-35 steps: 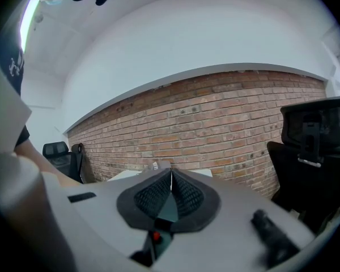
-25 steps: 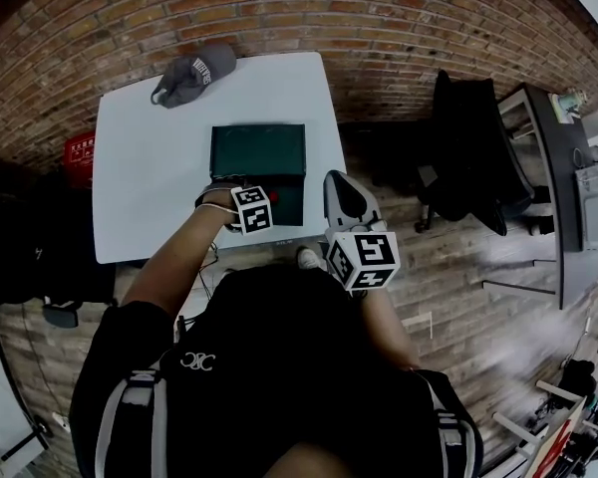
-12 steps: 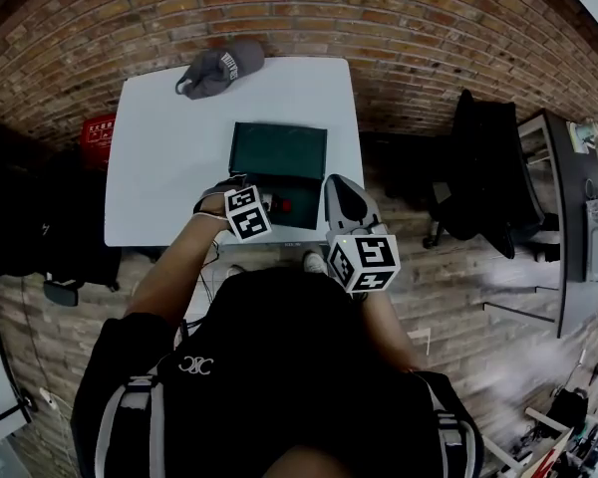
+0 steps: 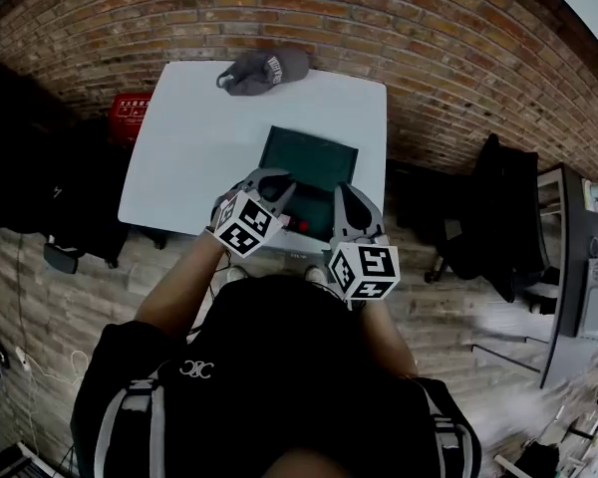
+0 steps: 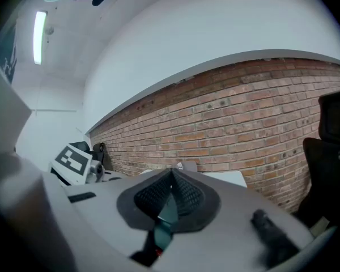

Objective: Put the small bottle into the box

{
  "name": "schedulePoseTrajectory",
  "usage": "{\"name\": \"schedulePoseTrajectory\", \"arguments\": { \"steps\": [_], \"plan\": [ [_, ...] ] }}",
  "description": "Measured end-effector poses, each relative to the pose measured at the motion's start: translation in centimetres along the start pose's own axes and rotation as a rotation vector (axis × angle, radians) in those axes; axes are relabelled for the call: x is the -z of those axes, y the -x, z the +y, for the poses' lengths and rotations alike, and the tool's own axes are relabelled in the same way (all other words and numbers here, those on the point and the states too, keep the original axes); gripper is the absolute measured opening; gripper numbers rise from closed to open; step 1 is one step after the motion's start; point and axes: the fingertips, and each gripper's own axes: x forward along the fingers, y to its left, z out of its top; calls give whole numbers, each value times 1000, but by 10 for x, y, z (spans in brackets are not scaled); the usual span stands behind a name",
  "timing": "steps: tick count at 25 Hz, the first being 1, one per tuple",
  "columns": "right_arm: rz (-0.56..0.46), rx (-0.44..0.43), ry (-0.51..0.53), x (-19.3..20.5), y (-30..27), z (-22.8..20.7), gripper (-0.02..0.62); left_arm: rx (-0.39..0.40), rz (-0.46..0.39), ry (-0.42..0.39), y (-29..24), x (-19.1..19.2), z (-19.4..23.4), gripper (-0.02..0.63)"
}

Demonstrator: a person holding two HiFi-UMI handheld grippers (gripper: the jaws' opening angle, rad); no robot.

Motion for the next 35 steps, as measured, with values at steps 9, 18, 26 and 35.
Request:
{"name": "schedulePoseTrajectory", "arguments": {
  "steps": [9, 18, 26, 35],
  "plan": [
    [-116, -82, -6, -27, -12, 32, 28, -265, -272, 189, 86, -55, 42, 35],
    [-114, -75, 29, -29, -22, 45, 28, -379, -349, 236, 130, -67, 45, 36],
    [-107, -96, 62, -27, -23, 49, 28, -381, -313, 252, 125, -58, 40, 37],
    [-102, -93, 55, -23, -25, 48, 28, -416, -306, 272, 131, -51, 49, 37]
  ]
}}
